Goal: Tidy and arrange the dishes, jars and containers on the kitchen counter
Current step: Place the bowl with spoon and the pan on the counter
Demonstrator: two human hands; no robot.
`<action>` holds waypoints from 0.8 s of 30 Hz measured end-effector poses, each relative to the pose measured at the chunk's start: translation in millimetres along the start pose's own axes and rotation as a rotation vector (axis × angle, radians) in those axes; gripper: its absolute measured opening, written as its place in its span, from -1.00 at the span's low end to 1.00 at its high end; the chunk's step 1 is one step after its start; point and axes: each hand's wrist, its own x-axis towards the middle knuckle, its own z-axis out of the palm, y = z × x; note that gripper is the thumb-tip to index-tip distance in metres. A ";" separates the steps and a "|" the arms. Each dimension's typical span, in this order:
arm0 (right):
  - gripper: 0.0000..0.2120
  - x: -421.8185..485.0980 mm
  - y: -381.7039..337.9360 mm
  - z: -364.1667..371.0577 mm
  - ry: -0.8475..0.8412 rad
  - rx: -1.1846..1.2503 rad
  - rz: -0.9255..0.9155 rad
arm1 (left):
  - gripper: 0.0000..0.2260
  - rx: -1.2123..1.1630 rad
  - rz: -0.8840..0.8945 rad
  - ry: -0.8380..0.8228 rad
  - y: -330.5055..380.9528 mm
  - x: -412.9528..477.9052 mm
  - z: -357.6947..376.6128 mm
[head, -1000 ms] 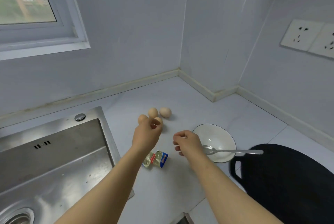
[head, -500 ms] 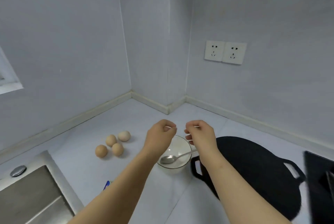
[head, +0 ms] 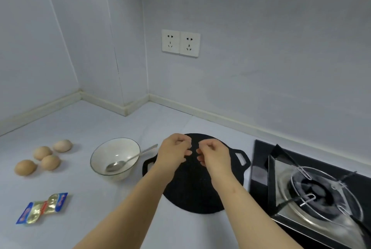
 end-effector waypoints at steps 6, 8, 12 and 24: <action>-0.82 12.2 42.1 -59.7 0.007 -0.074 0.184 | -0.88 0.001 -0.155 0.142 -29.0 1.0 46.6; -0.83 12.1 52.1 -61.7 -0.055 -0.118 0.235 | -0.86 0.004 -0.212 0.155 -37.4 -1.3 52.2; -0.89 9.0 67.3 -55.8 -0.180 -0.185 0.309 | -0.77 0.084 -0.309 0.222 -55.0 -10.4 58.4; -0.67 23.7 82.4 -53.8 0.209 -0.284 0.448 | -0.38 -0.242 -0.710 0.558 -75.7 10.9 37.7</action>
